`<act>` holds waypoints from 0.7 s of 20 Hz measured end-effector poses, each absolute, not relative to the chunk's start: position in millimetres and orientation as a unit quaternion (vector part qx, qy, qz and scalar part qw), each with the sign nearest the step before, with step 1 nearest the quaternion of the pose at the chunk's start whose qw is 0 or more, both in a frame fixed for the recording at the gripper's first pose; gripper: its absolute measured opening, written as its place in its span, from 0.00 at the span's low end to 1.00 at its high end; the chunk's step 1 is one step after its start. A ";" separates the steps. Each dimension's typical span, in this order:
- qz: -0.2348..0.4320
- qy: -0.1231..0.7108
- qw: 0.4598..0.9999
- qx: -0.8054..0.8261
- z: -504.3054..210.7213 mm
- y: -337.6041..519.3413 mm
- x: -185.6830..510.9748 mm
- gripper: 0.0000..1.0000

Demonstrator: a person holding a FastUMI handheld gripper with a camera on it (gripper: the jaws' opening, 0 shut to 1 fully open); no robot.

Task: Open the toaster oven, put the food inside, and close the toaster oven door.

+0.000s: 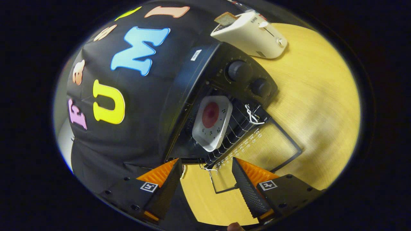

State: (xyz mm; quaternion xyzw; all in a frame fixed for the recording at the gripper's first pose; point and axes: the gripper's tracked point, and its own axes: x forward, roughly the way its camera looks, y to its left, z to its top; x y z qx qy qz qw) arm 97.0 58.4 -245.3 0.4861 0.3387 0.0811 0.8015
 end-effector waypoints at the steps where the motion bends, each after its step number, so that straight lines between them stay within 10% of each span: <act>1: 0.086 0.341 0.816 0.458 -242.0 56.1 90.5 0.98; 14: 0.045 0.391 0.902 0.179 -254.1 56.6 38.3 0.98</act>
